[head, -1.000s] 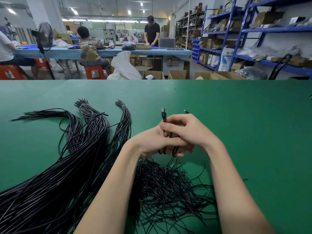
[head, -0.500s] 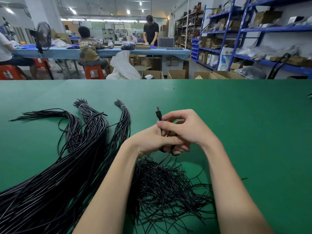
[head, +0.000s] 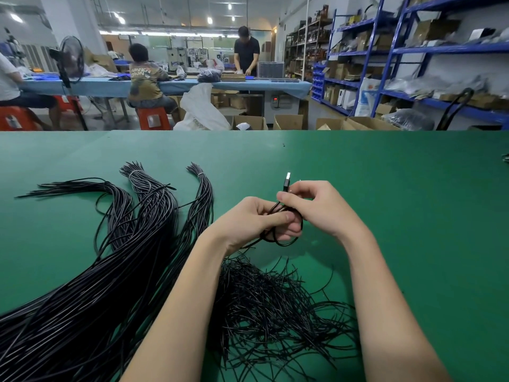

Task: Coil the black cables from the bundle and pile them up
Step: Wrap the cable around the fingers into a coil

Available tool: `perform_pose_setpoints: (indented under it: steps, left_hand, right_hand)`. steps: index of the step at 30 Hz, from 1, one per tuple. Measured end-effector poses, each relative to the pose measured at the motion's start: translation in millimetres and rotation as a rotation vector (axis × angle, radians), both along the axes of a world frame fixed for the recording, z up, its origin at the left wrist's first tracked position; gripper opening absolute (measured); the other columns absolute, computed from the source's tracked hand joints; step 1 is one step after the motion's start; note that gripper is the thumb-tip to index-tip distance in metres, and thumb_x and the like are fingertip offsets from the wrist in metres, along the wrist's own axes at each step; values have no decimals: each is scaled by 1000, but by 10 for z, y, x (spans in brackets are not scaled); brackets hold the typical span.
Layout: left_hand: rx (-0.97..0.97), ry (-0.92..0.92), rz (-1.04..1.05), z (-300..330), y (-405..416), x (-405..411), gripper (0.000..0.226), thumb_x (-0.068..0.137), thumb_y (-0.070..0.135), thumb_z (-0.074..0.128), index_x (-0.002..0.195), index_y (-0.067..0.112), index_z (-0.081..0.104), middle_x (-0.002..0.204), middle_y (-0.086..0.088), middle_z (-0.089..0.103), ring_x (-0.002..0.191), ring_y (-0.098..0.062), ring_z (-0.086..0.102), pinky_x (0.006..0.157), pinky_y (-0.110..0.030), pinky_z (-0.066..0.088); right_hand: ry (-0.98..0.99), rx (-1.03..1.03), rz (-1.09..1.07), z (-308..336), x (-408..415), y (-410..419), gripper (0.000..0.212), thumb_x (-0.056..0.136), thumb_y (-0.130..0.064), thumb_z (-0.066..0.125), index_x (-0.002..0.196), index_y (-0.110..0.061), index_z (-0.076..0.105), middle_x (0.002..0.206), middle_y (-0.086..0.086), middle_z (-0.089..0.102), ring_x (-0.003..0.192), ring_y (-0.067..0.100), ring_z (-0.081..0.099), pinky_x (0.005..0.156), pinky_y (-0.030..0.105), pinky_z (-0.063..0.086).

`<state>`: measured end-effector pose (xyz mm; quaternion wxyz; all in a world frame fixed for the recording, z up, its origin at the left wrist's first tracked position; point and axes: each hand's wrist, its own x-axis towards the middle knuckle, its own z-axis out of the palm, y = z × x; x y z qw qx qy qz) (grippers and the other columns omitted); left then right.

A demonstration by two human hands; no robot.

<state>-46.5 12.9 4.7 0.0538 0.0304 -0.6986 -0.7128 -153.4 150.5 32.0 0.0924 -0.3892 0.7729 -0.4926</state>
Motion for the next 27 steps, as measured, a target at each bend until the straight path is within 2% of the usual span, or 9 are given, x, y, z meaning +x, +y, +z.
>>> perform_pose_setpoints:
  steps: [2, 6, 9, 11, 13, 16, 21, 23, 27]
  left_hand:
    - [-56, 25, 35, 9, 11, -18, 17, 97, 10, 63, 98, -4, 74, 92, -14, 75, 88, -21, 72, 84, -28, 59]
    - [-333, 67, 138, 63, 47, -45, 19, 100, 17, 60, 97, 3, 73, 85, -4, 72, 81, -13, 63, 87, -34, 55]
    - [-410, 65, 138, 83, 89, -47, 20, 103, 15, 53, 104, 1, 66, 86, -4, 67, 82, -10, 62, 84, -29, 54]
    - [-390, 56, 126, 78, 116, -34, 19, 106, 12, 46, 110, -3, 58, 90, -5, 64, 82, -10, 62, 84, -28, 53]
    - [-391, 29, 133, 81, 131, -20, 20, 108, 16, 42, 114, 1, 53, 95, -6, 64, 85, -12, 67, 85, -28, 53]
    - [-308, -14, 127, 86, 168, -20, 26, 109, 21, 37, 123, 2, 49, 98, -10, 64, 101, -30, 71, 90, -40, 57]
    - [-56, -5, 78, 85, 279, -50, 34, 111, 23, 28, 127, 3, 50, 90, -8, 72, 89, -29, 73, 84, -44, 61]
    - [33, 12, 75, 92, 288, -68, 37, 112, 23, 28, 131, 3, 51, 89, -8, 72, 86, -28, 73, 78, -41, 62]
    - [107, -17, 71, 117, 281, -68, 37, 111, 27, 32, 132, 8, 56, 83, -6, 72, 69, -16, 68, 61, -26, 57]
  right_hand:
    - [1, -1, -23, 4, -3, -4, 22, 90, -39, 73, 76, -22, 71, 71, -9, 67, 69, 8, 59, 76, 31, 48]
    - [36, -28, -117, 10, -39, -5, 25, 89, -39, 73, 71, -23, 68, 51, -19, 54, 53, 0, 47, 59, 19, 37]
    - [2, -53, -87, 1, -70, 34, 23, 89, -38, 74, 74, -20, 71, 55, -15, 57, 60, 4, 52, 62, 27, 49]
    - [-145, -69, 19, 4, -79, 87, 14, 90, -30, 75, 83, -18, 77, 76, 2, 72, 72, 9, 64, 62, 27, 56]
    - [-258, -66, 96, -7, -110, 146, 6, 89, -21, 78, 92, -16, 79, 90, 5, 78, 83, 9, 71, 64, 22, 57]
    - [-218, -20, 85, -44, -159, 181, 8, 86, -16, 80, 94, -18, 78, 85, -6, 79, 80, 2, 71, 62, 17, 54]
    - [-158, -173, 21, -83, -100, 85, 6, 90, -9, 74, 91, -15, 76, 82, 3, 77, 68, 12, 65, 56, 19, 51]
    - [-134, -241, -22, -102, -75, 32, 5, 89, -11, 76, 89, -15, 77, 83, 6, 77, 65, 11, 64, 54, 20, 49]
    - [-48, -307, -94, -175, -53, -46, 11, 86, -16, 80, 81, -25, 76, 73, -7, 75, 64, 3, 67, 54, 17, 50]
